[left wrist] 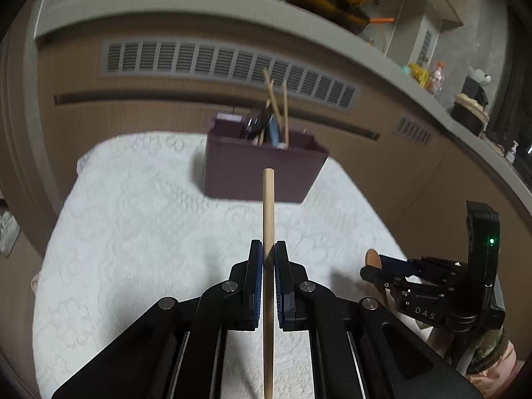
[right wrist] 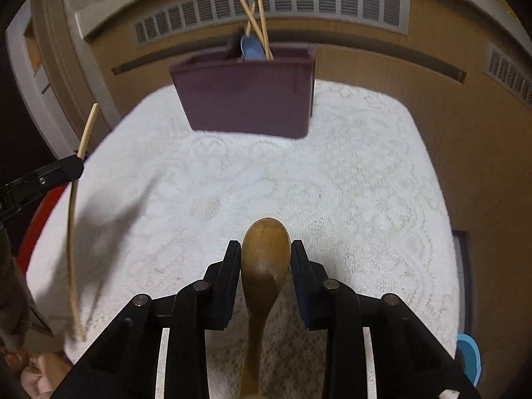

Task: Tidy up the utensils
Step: 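Carry the wooden spoon and chopstick above the caddy and lower them in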

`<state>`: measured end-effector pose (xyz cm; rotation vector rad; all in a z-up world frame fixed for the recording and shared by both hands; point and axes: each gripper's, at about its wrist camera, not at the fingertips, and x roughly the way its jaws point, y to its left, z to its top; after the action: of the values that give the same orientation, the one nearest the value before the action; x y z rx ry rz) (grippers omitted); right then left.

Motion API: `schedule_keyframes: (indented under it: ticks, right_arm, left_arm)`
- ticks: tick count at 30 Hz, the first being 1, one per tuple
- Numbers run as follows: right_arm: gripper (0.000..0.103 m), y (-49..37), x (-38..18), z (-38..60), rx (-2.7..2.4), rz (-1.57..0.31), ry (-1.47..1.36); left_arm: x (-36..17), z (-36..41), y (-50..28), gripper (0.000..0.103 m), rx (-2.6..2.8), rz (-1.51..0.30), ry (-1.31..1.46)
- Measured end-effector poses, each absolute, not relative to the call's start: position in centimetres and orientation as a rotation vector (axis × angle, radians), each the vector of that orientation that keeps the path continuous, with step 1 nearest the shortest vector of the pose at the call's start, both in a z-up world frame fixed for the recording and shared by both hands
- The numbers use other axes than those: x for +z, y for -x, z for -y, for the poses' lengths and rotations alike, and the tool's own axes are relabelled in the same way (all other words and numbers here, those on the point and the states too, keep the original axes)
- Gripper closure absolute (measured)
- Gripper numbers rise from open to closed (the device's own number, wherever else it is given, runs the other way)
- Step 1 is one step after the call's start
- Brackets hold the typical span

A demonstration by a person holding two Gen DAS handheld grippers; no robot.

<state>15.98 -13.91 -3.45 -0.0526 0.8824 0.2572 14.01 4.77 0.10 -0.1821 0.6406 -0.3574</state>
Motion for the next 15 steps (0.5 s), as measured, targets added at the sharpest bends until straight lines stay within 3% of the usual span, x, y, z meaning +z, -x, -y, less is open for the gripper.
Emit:
schedule_keyframes:
  ticks: [6, 15]
  right_arm:
    - [0.074, -16.1, 5.3, 14.6, 0.298, -0.673, 0.030]
    - [0.074, -24.5, 21.0, 13.6, 0.300, -0.339, 0.078]
  left_arm:
    - [8.3, -4.1, -15.0, 0.096, -0.384, -0.444, 0.131]
    - [21.8, -2.7, -22.5, 0.096, -0.353, -0.166, 0.036]
